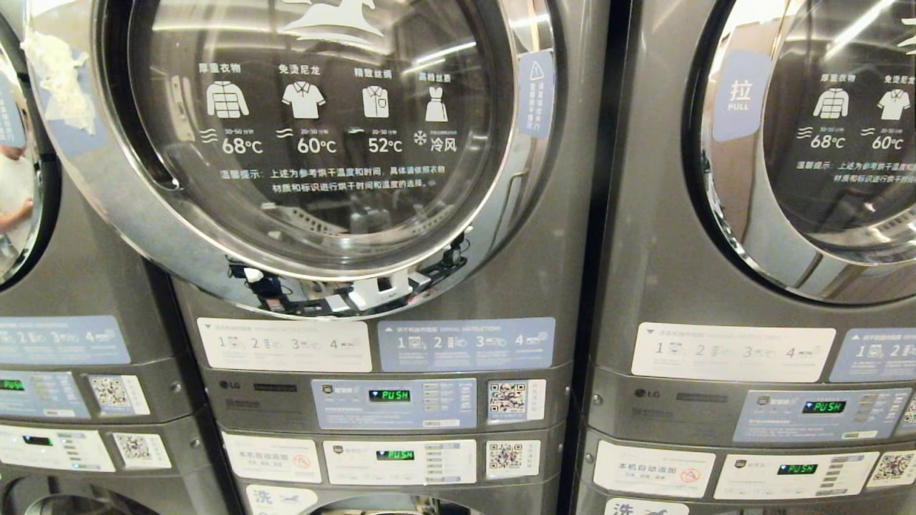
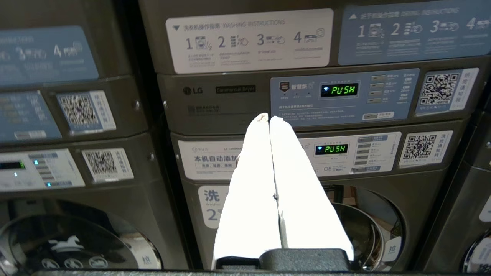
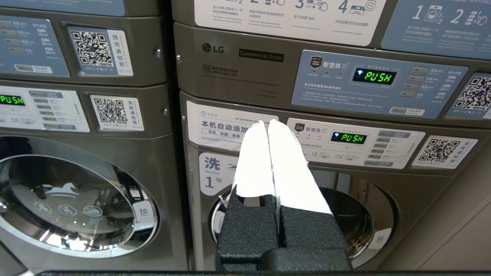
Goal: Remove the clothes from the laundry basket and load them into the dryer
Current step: Open the dryer
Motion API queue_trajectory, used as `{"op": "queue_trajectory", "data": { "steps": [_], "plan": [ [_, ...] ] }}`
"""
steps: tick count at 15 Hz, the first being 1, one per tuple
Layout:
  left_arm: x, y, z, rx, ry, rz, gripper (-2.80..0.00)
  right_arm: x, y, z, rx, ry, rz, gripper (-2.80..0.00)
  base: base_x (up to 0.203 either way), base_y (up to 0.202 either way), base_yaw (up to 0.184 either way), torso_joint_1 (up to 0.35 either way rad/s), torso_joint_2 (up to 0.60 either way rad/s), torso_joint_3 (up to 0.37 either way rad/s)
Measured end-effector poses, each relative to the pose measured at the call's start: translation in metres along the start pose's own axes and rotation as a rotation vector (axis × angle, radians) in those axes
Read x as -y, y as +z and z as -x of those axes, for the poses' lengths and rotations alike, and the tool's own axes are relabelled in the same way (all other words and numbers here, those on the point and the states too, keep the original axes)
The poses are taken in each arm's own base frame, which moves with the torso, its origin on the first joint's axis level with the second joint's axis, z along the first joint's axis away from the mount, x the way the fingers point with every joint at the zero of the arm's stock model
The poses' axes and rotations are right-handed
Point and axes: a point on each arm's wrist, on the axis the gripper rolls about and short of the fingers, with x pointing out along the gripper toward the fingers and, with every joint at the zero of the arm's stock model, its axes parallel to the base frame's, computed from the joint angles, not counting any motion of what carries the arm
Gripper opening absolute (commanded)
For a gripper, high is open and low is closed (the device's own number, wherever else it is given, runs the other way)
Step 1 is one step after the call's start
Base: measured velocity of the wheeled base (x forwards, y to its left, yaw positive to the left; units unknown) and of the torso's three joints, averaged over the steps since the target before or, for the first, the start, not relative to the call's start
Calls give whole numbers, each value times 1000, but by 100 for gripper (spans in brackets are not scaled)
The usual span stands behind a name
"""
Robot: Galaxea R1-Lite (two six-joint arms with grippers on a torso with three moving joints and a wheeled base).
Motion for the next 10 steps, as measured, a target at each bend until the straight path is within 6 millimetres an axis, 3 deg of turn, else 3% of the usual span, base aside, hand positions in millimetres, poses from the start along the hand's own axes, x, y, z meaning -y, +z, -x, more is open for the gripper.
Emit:
{"op": "queue_trajectory", "data": {
  "steps": [3, 6, 8, 10],
  "plan": [
    [-2, 35, 8, 88, -5, -35, -280, 0, 0, 0, 0, -1, -2, -280, 0, 0, 0, 0, 0, 0],
    [-9, 100, 1, 119, 63, 4, -280, 0, 0, 0, 0, 0, -2, -280, 0, 0, 0, 0, 0, 0],
    [-16, 149, -24, 106, 148, 64, -280, 0, 0, 0, 1, 1, 0, -280, 0, 0, 0, 0, 0, 0],
    [-22, 184, -68, 76, 239, 132, -280, 0, 0, 0, 1, 1, -4, -280, 0, 0, 0, 0, 0, 0]
  ]
}}
